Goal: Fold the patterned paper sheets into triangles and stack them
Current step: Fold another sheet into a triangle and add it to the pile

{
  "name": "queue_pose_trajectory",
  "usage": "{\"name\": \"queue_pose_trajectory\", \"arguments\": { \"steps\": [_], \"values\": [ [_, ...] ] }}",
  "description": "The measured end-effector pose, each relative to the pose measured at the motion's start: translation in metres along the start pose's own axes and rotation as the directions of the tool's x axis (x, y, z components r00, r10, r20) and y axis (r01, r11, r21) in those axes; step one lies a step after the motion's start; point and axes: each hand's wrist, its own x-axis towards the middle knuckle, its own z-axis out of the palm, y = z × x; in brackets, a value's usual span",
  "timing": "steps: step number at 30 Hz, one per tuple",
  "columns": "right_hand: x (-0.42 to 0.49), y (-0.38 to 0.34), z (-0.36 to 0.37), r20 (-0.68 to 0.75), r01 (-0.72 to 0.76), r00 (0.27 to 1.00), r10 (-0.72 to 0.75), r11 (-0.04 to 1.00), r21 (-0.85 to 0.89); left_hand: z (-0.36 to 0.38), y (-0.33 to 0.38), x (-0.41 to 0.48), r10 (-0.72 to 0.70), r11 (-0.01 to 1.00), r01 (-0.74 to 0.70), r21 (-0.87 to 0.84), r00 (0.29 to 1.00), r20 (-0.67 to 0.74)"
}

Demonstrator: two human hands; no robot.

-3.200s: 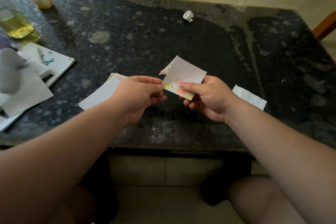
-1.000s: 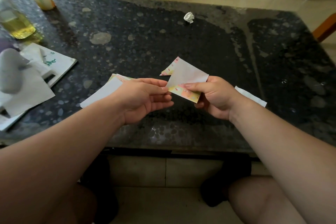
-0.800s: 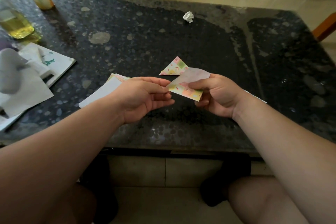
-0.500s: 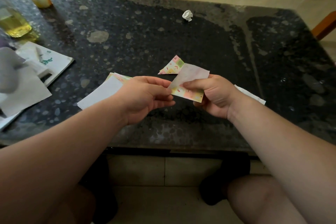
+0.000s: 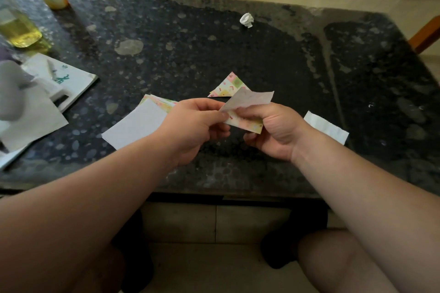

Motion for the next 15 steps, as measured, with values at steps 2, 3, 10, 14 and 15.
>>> {"name": "queue_pose_trajectory", "arguments": {
  "steps": [2,3,10,14,15],
  "values": [
    [0.0005,-0.0001,-0.0009,0.001,0.002,1.0,-0.002,1.0,0.023,-0.0016,-0.0005,-0.001,0.015,1.0,-0.015,-0.02,0.999,0.041],
    [0.0012,-0.0004,-0.0018,-0.002,0.004,1.0,-0.004,1.0,0.022,-0.002,-0.0005,-0.0012,0.021,0.999,-0.019,-0.041,0.998,0.057],
    [-0.0004,-0.004,-0.0043,0.013,0.053,0.999,-0.052,0.998,-0.033,0.0002,0.0,0.0016,-0.022,0.986,0.03,-0.162,0.998,0.052],
    [0.0004,-0.0037,-0.0084,0.067,0.098,0.993,-0.092,0.991,-0.086,0.0005,0.0028,0.0002,-0.087,0.981,0.098,-0.169,0.994,0.07],
    [0.0003,-0.0045,-0.0097,0.091,0.111,0.991,-0.102,0.989,-0.096,-0.0007,0.0041,0.0,-0.131,0.972,0.149,-0.181,0.986,0.107]
  ]
}}
